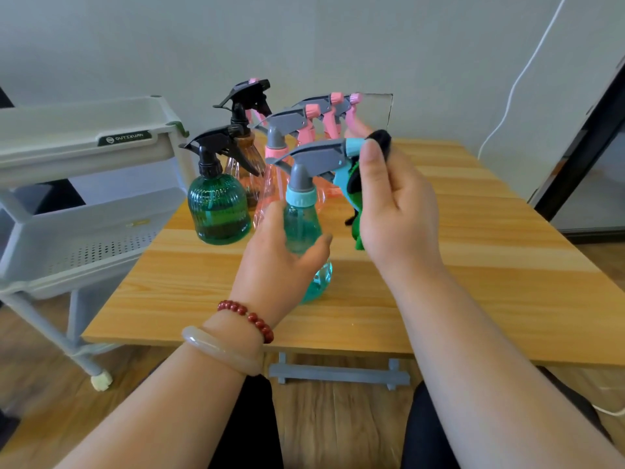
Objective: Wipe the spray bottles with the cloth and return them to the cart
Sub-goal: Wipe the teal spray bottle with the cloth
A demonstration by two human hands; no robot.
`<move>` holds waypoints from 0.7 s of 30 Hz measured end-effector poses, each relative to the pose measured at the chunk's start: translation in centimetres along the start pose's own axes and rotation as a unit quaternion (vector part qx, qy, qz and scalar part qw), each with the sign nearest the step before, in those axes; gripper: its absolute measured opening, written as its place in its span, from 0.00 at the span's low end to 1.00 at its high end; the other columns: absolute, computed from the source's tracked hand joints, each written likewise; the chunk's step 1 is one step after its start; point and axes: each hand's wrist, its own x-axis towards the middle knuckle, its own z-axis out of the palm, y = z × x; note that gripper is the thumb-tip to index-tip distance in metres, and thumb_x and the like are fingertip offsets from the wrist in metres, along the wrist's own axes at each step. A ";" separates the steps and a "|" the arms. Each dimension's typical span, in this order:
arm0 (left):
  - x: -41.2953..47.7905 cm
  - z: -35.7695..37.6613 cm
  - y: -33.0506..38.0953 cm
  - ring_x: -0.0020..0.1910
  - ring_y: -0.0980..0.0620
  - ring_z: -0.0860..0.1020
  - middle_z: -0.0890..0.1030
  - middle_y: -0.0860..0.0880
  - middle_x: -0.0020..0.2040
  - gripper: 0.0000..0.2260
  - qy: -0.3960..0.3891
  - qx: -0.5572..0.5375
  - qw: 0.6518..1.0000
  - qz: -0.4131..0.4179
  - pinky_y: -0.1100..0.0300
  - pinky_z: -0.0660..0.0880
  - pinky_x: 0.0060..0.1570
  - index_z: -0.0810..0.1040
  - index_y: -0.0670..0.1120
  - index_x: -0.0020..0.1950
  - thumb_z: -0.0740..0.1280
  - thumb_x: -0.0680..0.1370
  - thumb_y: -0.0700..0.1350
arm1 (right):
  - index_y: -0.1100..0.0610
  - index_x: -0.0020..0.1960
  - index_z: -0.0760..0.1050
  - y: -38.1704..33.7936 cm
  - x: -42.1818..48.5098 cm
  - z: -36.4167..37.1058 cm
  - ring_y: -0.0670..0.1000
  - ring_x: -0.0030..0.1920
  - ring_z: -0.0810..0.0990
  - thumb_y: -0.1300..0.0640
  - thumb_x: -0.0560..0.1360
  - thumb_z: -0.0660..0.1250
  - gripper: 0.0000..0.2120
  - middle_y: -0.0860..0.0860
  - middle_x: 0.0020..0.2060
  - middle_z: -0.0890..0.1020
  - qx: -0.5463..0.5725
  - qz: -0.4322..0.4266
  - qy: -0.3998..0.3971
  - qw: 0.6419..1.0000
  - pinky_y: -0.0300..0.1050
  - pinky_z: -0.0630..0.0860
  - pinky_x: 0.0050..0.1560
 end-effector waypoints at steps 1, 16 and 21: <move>0.0 0.0 -0.1 0.45 0.59 0.77 0.78 0.53 0.47 0.14 -0.005 -0.009 1.000 -0.002 0.67 0.75 0.42 0.70 0.51 0.54 0.70 0.75 0.52 | 0.46 0.58 0.76 -0.2 0.0 0.1 0.45 0.41 0.79 0.53 0.84 0.55 0.11 0.47 0.38 0.83 0.005 -0.011 -0.010 1.000 0.36 0.68 0.33; 0.4 0.3 -0.7 0.55 0.58 0.75 0.75 0.57 0.57 0.22 -0.028 -0.040 0.999 -0.001 0.65 0.73 0.54 0.64 0.54 0.68 0.69 0.77 0.49 | 0.57 0.72 0.69 -0.2 2.6 0.7 0.49 0.66 0.76 0.46 0.81 0.49 0.25 0.54 0.68 0.76 0.274 0.129 -0.025 0.953 0.52 0.70 0.70; 0.9 0.2 -0.7 0.44 0.64 0.76 0.75 0.59 0.52 0.21 -0.069 -0.063 0.995 0.023 0.65 0.73 0.44 0.65 0.54 0.67 0.68 0.76 0.44 | 0.57 0.73 0.69 -0.3 1.9 3.5 0.46 0.71 0.71 0.46 0.83 0.46 0.26 0.52 0.70 0.75 0.202 0.122 -0.144 0.961 0.46 0.65 0.74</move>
